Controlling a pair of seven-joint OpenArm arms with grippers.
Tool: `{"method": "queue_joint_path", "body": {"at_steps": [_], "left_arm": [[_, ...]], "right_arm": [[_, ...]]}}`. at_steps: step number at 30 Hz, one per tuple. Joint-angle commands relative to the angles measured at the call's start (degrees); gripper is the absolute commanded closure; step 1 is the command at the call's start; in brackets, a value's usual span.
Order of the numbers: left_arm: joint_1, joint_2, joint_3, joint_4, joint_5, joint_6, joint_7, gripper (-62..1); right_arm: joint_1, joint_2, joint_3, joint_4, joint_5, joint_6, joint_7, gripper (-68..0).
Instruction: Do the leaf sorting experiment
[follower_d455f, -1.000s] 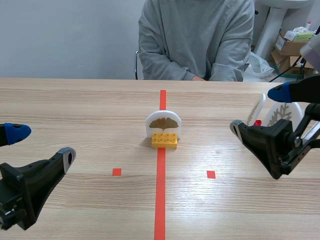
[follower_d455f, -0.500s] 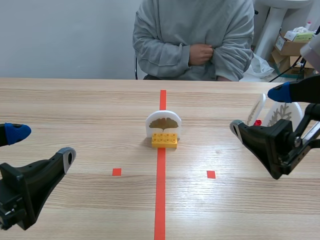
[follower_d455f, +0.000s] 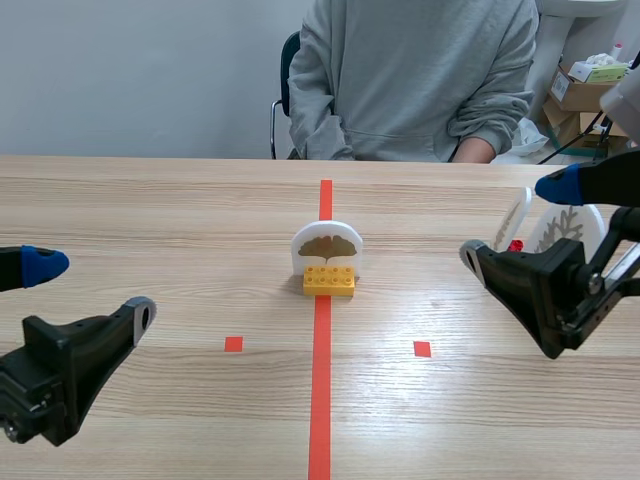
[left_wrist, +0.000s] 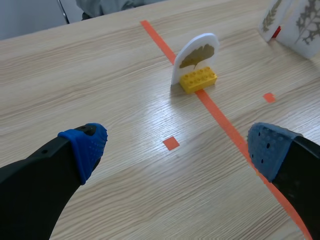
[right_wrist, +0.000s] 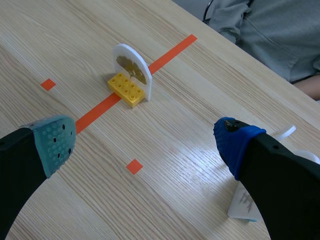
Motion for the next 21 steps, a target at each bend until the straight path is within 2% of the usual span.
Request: {"method": "queue_joint_path", "body": {"at_steps": [1,5,8,15,17,21], "left_arm": [[-2.36,-0.04,0.35,-0.24,1.57,-1.55,-0.46,-60.2],[-10.23,-0.59,3.08,-5.92,6.64,-6.95,0.00,-60.2],[-18.36,-2.62,7.89,-13.49,7.93,-9.44,-0.31,-60.2],[-40.98,-4.76,23.63,-35.17,12.68,-10.67,-3.50,-60.2],[-46.60,-4.37,27.93,-40.11,12.83,-10.62,-4.70,-60.2],[-55.63,-1.44,34.10,-48.41,17.14,-10.60,-6.27,-60.2]], "right_arm": [[0.79,0.90,0.04,-0.33,0.76,-0.33,0.42,-56.4],[0.79,0.90,0.04,-0.33,0.76,-0.33,0.28,-56.4],[0.79,0.90,0.04,-0.33,0.76,-0.33,0.04,-56.4],[0.79,0.90,0.04,-0.33,0.59,-0.33,-0.24,-56.4],[0.79,0.90,0.04,-0.33,0.59,-0.33,-0.63,-56.4],[0.79,0.87,0.04,-0.33,0.59,-0.33,-0.63,-56.4]]}}
